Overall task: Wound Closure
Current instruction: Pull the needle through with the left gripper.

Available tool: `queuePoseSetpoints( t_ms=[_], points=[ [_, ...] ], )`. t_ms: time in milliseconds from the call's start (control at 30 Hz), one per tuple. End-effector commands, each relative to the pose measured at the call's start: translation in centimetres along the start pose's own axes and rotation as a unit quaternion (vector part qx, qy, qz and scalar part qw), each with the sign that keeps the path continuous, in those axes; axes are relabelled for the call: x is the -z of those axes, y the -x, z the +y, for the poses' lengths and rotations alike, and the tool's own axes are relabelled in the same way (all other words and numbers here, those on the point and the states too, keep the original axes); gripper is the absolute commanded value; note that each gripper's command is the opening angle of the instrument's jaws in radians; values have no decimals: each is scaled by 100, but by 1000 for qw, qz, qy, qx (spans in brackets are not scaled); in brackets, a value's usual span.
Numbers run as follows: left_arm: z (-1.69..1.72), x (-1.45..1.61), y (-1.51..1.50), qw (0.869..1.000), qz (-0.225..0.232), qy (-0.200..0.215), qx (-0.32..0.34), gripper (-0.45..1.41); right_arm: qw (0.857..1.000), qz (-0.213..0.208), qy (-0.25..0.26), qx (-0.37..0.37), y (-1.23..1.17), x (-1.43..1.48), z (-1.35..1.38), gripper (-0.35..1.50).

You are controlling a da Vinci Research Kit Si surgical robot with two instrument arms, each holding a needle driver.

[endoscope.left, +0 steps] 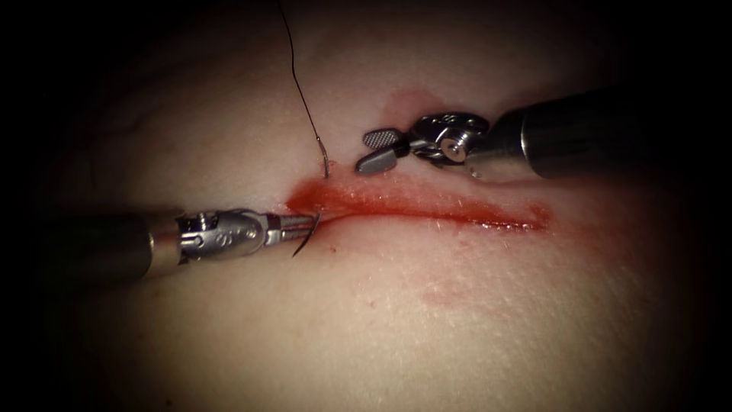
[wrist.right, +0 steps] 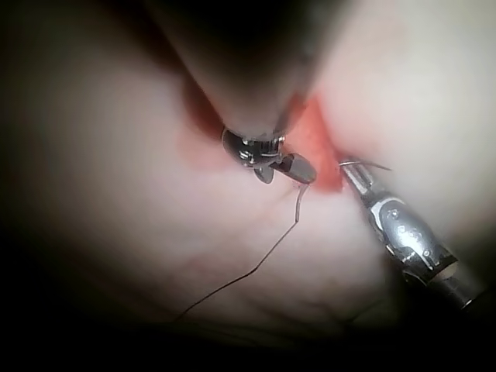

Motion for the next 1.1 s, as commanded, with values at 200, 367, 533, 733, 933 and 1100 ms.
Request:
queuePoseSetpoints(
  t_ms=[200, 367, 533, 733, 933, 1100],
  points=[
    [-2, -4, -4, 999, 31, -18, -20, 1, 1000, -1, -5, 2, 13, 1, 0, 146],
    [-5, -1, -11, 998, 45, -28, -30, 4, 1000, -1, -5, 4, 18, 1, -1, 145],
    [-8, 1, -20, 996, 61, -41, -43, 5, 1000, -1, -10, 7, 24, -2, -2, 145],
    [-9, -3, -26, 995, 68, -51, -42, 12, 1000, -1, -15, 11, 33, -8, -6, 143],
    [-9, -2, -26, 995, 68, -51, -42, 21, 1000, -2, -21, 13, 36, -9, -8, 140],
    [-6, 4, -27, 995, 73, -51, -48, 11, 1000, -2, -23, 13, 36, -9, -8, 138]
  ],
)
